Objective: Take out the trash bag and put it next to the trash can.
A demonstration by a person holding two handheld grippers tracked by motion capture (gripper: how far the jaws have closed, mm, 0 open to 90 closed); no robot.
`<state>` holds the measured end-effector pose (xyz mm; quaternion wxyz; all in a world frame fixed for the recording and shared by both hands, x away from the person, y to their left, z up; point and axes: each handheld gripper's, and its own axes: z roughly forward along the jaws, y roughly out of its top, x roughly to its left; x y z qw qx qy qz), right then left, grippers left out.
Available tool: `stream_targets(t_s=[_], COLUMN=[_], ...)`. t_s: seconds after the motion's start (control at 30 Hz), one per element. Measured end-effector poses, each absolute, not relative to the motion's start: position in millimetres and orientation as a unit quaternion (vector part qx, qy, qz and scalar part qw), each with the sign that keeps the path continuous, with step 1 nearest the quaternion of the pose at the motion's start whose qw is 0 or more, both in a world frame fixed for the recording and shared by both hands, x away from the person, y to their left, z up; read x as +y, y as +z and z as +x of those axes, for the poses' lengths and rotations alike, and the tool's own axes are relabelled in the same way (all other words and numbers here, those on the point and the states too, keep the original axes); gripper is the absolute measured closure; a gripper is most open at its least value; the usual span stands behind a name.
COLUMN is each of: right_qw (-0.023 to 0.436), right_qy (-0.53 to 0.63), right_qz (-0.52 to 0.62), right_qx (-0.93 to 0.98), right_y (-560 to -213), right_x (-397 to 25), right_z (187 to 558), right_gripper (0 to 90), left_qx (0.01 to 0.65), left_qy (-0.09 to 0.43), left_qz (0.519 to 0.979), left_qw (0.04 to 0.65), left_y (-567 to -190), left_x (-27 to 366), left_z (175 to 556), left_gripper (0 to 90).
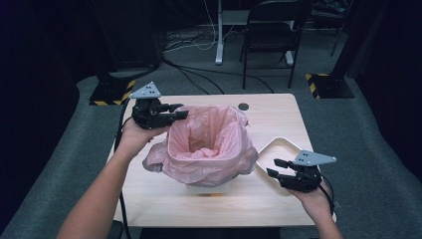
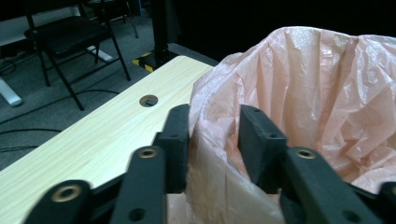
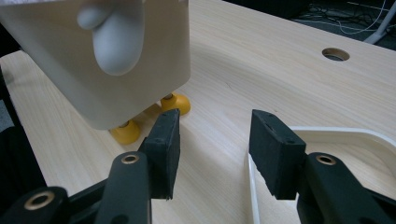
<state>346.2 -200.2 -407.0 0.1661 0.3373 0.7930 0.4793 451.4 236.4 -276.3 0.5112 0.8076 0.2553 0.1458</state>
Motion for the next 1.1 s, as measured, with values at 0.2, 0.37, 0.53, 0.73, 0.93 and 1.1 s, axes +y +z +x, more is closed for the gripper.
stream_targets(t_s=[0.2,0.37,0.53,0.73,0.93,1.1], right_qw=[0.172,0.179,0.18,0.185,0.188,0.19], right_qy=[0.481,0.482,0.482,0.489,0.496,0.51], right_qz=[0.33,0.322,0.317,0.302,0.284,0.259], right_qx=[0.794,0.795,0.797,0.797,0.799,0.798], right_y=[-400.1,-393.5,-389.1,-375.1,-361.0,-345.3], right_x=[-198.8,-196.8,-195.0,-190.7,-183.9,-175.9], right_z=[344.1,342.9,342.0,337.4,332.6,326.3], right_gripper=[52.5,52.5,52.5,51.8,50.4,47.9], left_qx=[0.25,0.251,0.251,0.248,0.243,0.234], left_qy=[0.161,0.162,0.165,0.172,0.173,0.173], left_qz=[0.814,0.813,0.808,0.807,0.806,0.81], left_qw=[0.499,0.499,0.507,0.508,0.512,0.509], left_y=[-272.9,-269.8,-264.4,-258.2,-253.0,-249.8], left_x=[232.6,232.7,235.4,236.7,237.1,235.7], left_z=[451.7,452.7,451.5,448.6,445.4,442.1], left_gripper=[76.0,80.0,82.8,84.9,86.3,86.4])
